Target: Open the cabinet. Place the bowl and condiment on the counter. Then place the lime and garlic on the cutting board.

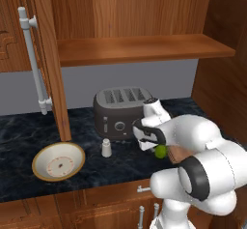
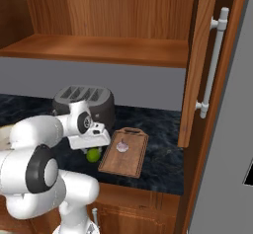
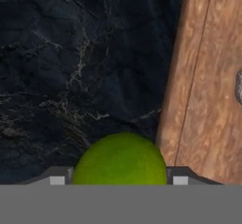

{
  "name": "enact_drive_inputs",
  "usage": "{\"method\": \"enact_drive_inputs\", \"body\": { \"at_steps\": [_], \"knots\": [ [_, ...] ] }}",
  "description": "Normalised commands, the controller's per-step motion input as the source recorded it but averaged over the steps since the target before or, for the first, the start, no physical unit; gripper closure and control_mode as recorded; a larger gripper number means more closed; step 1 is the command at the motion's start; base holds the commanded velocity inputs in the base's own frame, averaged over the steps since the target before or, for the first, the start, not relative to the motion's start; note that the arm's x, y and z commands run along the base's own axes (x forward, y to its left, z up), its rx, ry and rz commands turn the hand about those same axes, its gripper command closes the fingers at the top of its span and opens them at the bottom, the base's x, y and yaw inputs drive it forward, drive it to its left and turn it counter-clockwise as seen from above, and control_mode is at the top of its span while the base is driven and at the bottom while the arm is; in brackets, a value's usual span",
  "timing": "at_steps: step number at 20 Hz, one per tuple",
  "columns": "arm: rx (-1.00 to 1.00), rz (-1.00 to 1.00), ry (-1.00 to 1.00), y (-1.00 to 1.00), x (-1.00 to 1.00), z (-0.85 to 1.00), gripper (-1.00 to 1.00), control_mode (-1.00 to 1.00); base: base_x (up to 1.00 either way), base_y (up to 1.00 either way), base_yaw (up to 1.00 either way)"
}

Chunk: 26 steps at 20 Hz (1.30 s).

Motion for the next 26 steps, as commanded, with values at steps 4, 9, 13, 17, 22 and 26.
{"method": "enact_drive_inputs", "body": {
  "at_steps": [4, 9, 13, 17, 22, 26],
  "knots": [
    [0.08, -0.03, 0.0, -0.22, -0.49, 0.43, 1.0, -1.0, 0.0, 0.0, 0.0],
    [0.03, -0.04, -0.04, -0.58, -0.42, 0.52, 1.0, -1.0, 0.0, 0.0, 0.0],
    [0.0, -0.03, 0.07, -0.86, 0.18, 0.02, 1.0, -1.0, 0.0, 0.0, 0.0],
    [0.0, 0.0, 0.01, -0.55, 0.51, -0.04, 1.0, -1.0, 0.0, 0.0, 0.0],
    [0.0, 0.04, 0.0, -0.28, 0.27, -0.23, 1.0, -1.0, 0.0, 0.0, 0.0],
    [0.0, 0.03, -0.04, -0.01, 0.19, -0.16, -1.0, -1.0, 0.0, 0.0, 0.0]
  ]
}}
